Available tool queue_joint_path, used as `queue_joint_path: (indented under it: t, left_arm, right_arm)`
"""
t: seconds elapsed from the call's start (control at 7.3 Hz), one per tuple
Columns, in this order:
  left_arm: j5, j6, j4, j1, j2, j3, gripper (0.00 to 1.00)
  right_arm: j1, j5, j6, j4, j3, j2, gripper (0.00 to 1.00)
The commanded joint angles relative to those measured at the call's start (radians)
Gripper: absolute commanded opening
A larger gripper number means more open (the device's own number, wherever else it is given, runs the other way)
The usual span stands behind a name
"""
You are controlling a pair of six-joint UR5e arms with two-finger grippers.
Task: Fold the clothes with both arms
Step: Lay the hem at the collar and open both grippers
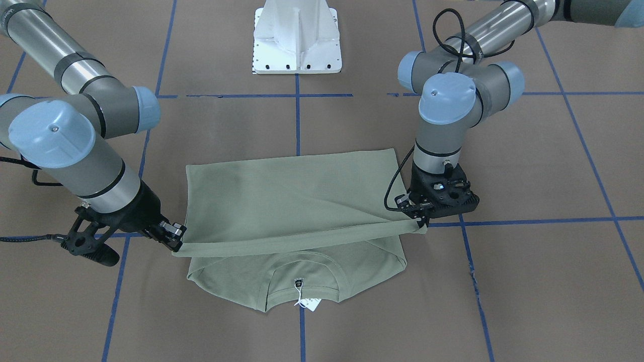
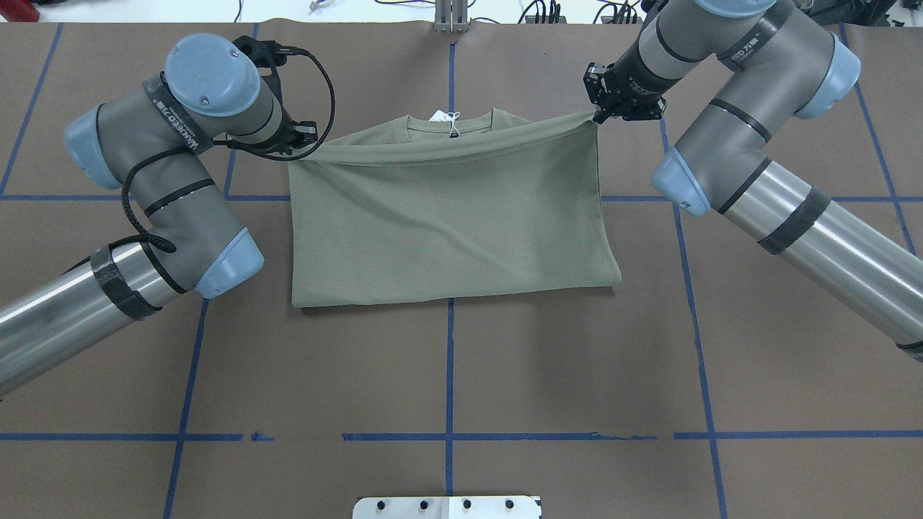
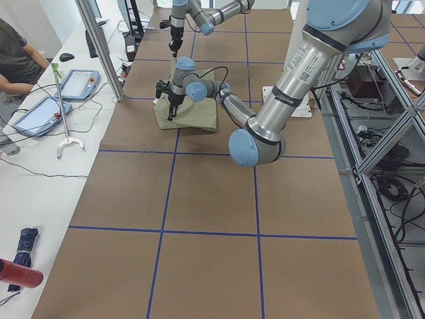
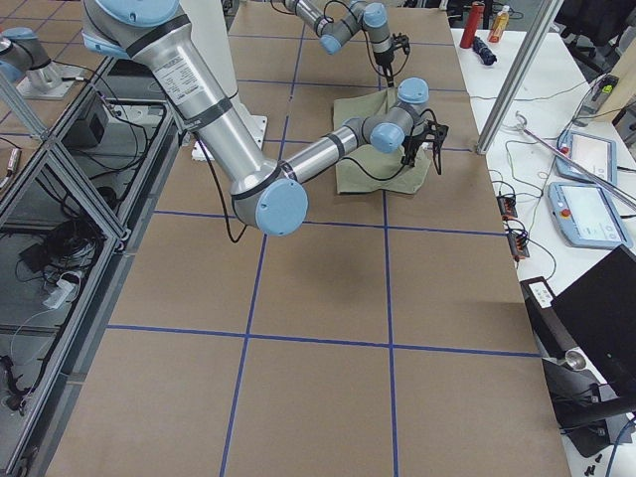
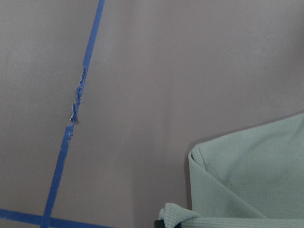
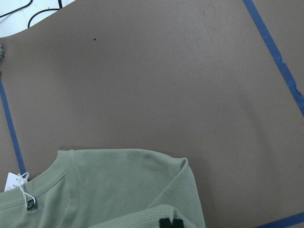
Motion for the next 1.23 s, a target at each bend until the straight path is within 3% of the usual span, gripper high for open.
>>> queue_joint_path:
  t: [0.0,1.1]
  left_arm:
    - [0.004,-0.001,-0.035,-0.003,-0.022,0.067,0.00]
    - [0.004,-0.004,-0.078,-0.002,-0.056,0.141,0.00]
  right_arm:
    - [-0.001,-0.005,0.000,0.000,-0.046,0.031,0.00]
    - [-0.003,-0.056,0.000,0.049,-0.133,0.065,0.00]
